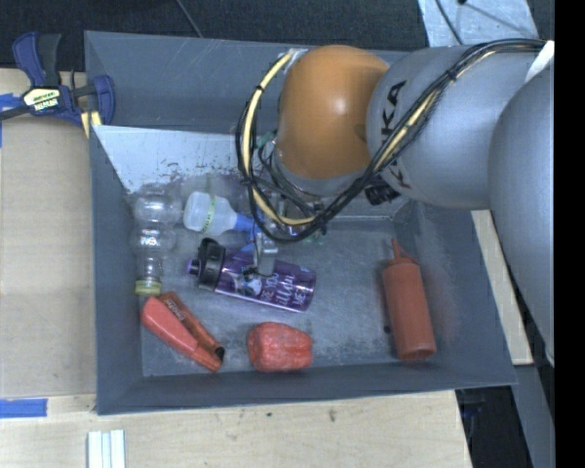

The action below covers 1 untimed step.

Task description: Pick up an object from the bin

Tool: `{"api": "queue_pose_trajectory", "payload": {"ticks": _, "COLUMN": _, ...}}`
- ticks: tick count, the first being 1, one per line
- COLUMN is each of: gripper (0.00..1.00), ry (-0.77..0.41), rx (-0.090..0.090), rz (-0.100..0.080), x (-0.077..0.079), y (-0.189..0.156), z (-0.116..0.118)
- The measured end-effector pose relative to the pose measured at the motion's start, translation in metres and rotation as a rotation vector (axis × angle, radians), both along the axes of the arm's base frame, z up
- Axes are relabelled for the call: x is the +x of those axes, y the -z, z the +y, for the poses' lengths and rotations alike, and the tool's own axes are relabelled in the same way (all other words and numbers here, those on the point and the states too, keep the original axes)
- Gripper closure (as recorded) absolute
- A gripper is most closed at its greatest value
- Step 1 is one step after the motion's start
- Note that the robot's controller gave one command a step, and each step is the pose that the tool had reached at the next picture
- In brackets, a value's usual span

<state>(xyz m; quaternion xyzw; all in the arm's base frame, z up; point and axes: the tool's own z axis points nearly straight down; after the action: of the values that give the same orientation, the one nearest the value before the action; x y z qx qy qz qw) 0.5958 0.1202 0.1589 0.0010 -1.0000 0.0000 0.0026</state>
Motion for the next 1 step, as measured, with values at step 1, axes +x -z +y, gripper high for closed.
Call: {"api": "queue_pose_trajectory", "payload": {"ticks": 1, "gripper": 0.0, "ry": 0.002, "rx": 0.001, "rz": -0.008, "x": 0.0018, "y": -0.0051, "z": -0.0005}}
